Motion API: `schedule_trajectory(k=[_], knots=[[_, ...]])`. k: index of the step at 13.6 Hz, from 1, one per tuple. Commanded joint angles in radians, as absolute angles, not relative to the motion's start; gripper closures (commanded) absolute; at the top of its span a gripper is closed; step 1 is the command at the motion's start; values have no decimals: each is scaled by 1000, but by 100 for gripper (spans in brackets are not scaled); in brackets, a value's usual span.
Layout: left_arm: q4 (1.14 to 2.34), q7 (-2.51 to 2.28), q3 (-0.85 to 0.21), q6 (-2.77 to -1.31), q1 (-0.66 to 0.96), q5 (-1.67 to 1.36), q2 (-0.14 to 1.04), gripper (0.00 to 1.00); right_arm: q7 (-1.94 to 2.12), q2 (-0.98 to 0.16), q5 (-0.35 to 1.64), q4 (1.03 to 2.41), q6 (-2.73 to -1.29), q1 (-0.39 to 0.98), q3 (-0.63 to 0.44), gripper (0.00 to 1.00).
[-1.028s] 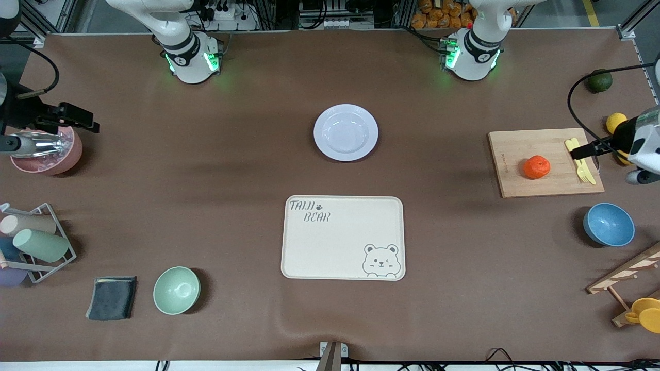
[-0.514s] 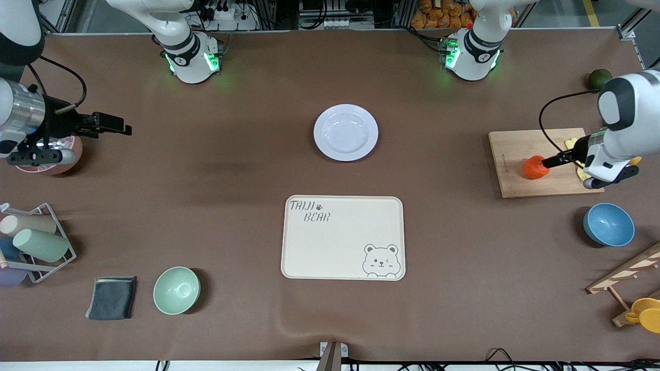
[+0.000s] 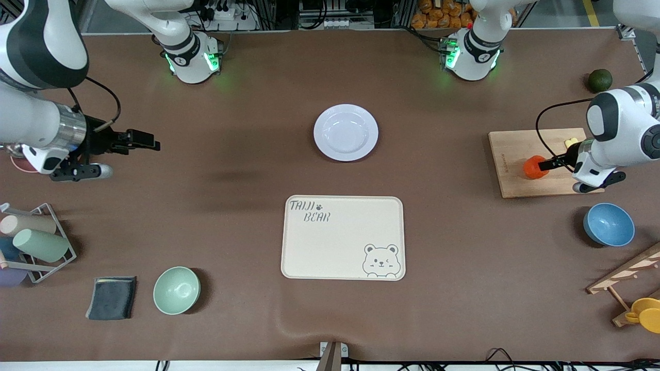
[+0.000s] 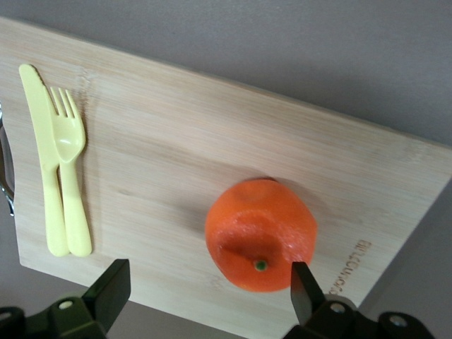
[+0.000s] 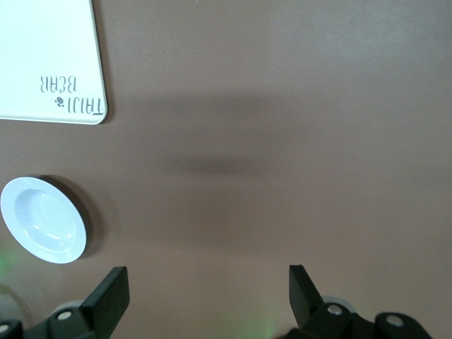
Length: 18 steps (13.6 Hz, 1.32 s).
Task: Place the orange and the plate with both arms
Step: 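Grasp the orange with the left gripper while the right gripper moves out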
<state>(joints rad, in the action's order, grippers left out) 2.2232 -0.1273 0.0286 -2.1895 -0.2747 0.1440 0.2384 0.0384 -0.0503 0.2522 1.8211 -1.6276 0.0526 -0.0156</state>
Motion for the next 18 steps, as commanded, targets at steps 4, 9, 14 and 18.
schedule_trajectory(k=[4, 9, 14, 18], knots=[[2223, -117, 11, -2210, -298, 147, 248, 0, 21, -44, 256, 1805, -1595, 144, -15, 0], [2223, -117, 8, -2212, -288, 98, 262, 0, -15, -52, 215, 1804, -1623, 146, -17, 0], [2223, -117, -5, -2214, -288, 52, 281, 0, -31, -58, 181, 1810, -1617, 137, -17, 0], [2223, -115, -5, -2243, -293, 52, 311, 0, -116, -60, 161, 1810, -1608, 149, -15, 0]])
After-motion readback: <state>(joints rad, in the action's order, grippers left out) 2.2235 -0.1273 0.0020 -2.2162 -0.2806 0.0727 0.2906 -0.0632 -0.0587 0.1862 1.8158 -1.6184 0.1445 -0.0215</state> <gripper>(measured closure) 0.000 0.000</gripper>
